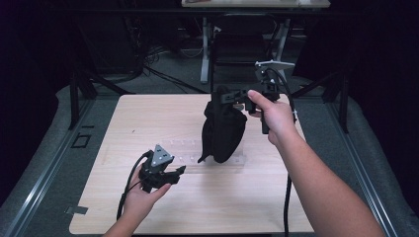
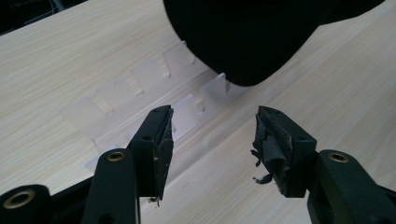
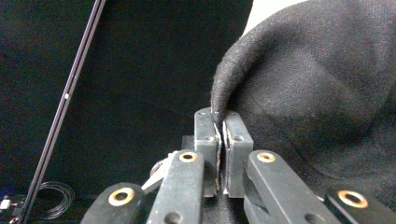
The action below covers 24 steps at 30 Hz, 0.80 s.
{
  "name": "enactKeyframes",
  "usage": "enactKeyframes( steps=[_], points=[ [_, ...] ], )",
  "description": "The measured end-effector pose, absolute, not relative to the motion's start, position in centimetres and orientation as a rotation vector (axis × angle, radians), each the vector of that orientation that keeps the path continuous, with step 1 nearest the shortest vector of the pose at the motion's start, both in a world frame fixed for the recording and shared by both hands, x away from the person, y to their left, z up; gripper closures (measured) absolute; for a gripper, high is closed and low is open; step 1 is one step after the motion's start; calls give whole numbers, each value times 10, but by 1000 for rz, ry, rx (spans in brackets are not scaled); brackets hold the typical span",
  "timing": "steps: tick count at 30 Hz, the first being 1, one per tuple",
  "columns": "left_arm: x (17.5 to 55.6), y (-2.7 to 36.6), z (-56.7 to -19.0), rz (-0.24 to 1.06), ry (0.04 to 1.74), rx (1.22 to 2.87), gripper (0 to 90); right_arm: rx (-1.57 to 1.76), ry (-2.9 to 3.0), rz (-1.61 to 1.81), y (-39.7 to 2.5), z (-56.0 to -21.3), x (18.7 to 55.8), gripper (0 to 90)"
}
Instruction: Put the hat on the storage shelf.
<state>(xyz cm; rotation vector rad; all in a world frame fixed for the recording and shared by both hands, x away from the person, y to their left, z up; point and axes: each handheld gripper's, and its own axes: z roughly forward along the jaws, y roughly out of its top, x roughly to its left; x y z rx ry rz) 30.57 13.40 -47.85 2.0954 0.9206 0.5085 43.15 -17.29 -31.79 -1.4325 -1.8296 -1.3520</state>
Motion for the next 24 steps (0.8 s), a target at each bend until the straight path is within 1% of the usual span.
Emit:
enactKeyframes(
  steps=[8,14,19,20,21,22,23,24],
  points=[
    [306,105,-468,494,836,2119,499,-1430,-1830,-1356,-170,-317,432,870],
    [305,94,-467,481,809,2128,519,-1427,-1834,-1354,-166,-316,432,870],
    [308,85,-464,509,797,2121,601,-1408,-1845,-1349,-156,-315,432,870],
    [308,84,-463,516,795,2120,601,-1408,-1845,-1349,-156,-315,432,870],
    [309,81,-462,545,786,2127,642,-1401,-1850,-1346,-152,-315,432,869],
    [309,81,-462,545,786,2127,667,-1401,-1850,-1346,-152,-315,432,869],
    [310,79,-462,552,782,2133,667,-1398,-1856,-1344,-150,-314,432,869],
    [310,78,-462,558,779,2132,706,-1397,-1860,-1341,-149,-314,432,869]
  ],
)
